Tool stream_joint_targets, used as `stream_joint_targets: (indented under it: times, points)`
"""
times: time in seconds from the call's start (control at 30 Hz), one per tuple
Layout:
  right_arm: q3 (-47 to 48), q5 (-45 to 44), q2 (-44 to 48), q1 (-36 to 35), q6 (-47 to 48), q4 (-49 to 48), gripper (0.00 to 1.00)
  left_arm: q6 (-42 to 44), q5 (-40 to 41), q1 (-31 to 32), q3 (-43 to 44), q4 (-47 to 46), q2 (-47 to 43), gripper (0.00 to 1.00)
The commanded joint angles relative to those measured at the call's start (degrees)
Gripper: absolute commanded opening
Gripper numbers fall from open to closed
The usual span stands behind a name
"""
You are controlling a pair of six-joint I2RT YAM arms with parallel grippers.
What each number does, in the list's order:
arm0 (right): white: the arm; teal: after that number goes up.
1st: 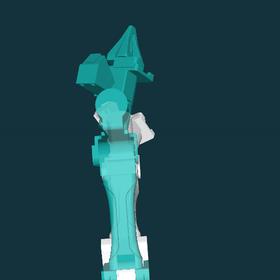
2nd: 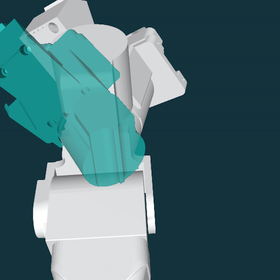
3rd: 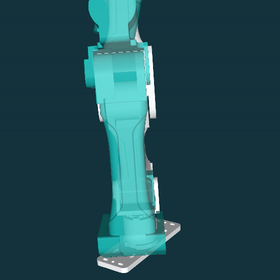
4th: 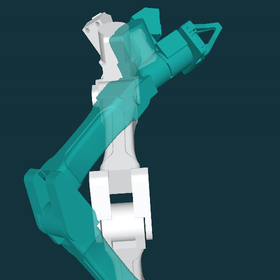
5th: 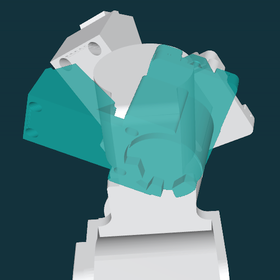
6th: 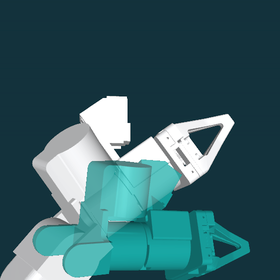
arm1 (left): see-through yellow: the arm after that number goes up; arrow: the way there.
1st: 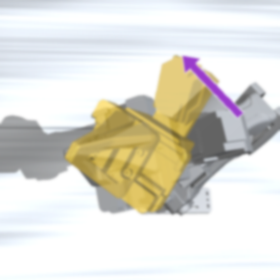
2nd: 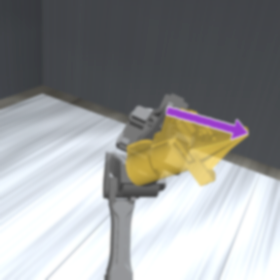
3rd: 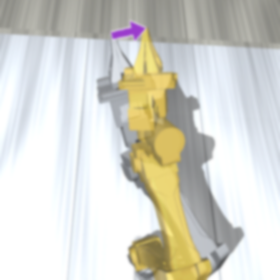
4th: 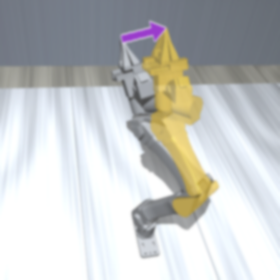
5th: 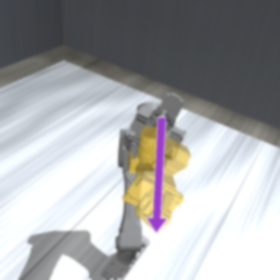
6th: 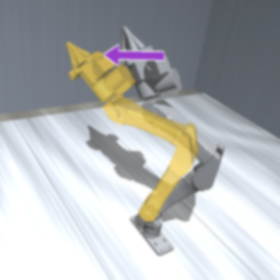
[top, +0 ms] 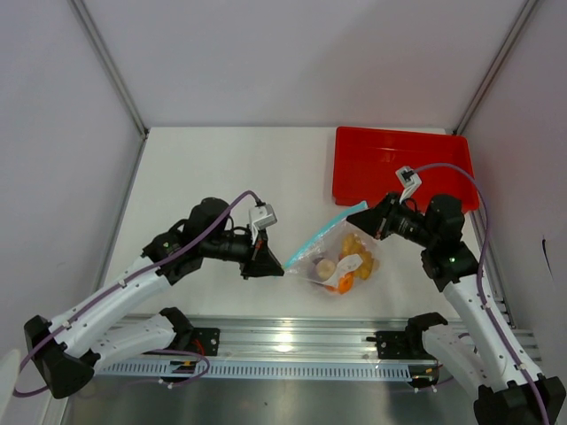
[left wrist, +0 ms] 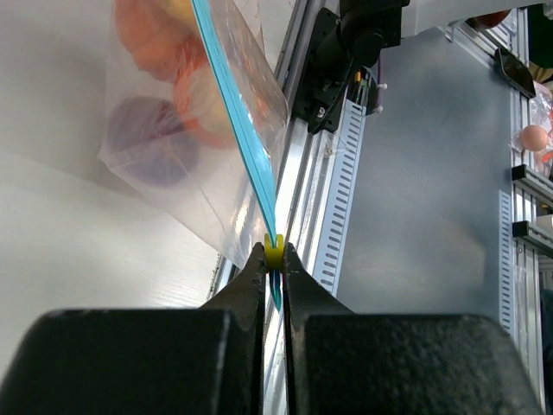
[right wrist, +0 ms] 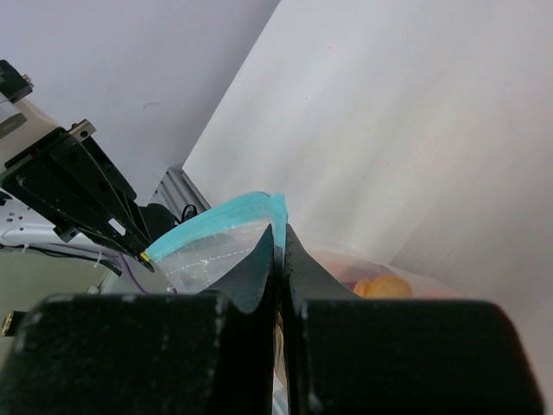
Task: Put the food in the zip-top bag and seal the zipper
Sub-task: Zip the zipper food storage bag at the center of the board, then place the zipper food storage bag at the center of the board.
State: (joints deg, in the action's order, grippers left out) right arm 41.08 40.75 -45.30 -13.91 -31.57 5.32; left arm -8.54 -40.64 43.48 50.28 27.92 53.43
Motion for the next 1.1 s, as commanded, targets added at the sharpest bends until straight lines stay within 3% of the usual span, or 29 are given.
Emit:
stream_joint_targets:
  times: [0.0, 0.27, 0.37, 0.43, 0.6, 0.83, 0.97, 1.07]
  points:
    - [-0.12, -4.81, 1.0, 2.4, -0.33, -1.89, 0.0, 0.98, -2.07, -0.33, -0.89, 4.77, -2.1, 0.0]
    - [-0.65, -1.56, 0.39, 2.66, -1.12, -3.38, 0.0, -0.25, 0.82, -0.59, -1.85, 6.44, -4.65, 0.01]
    - [-0.3, 4.06, -1.8, 1.26, -0.16, -4.62, 0.0, -2.71, 9.94, -0.59, -0.19, 7.93, -7.1, 0.01]
    - [0.92, 6.27, -3.39, -3.38, 3.86, -2.7, 0.0, -4.73, 15.92, -0.59, 0.86, 7.68, -10.7, 0.0]
    - [7.69, 1.97, -8.74, -17.34, 10.74, 6.54, 0.0, -6.05, 28.15, -0.59, 4.29, 7.59, -15.45, 0.01]
    - [7.87, -5.24, -14.19, -23.44, 7.94, 1.89, 0.0, -11.4, 41.94, -0.68, 4.83, 11.89, -15.38, 0.01]
    - [8.75, -6.3, -22.95, -23.44, 4.42, -4.7, 0.0, -13.87, 41.36, -3.22, -1.49, 7.07, -15.55, 0.07]
    - [15.24, -6.04, -34.1, -23.44, 4.06, -6.91, 0.0, -16.95, 35.82, -9.71, -3.61, 4.43, -12.22, 0.01]
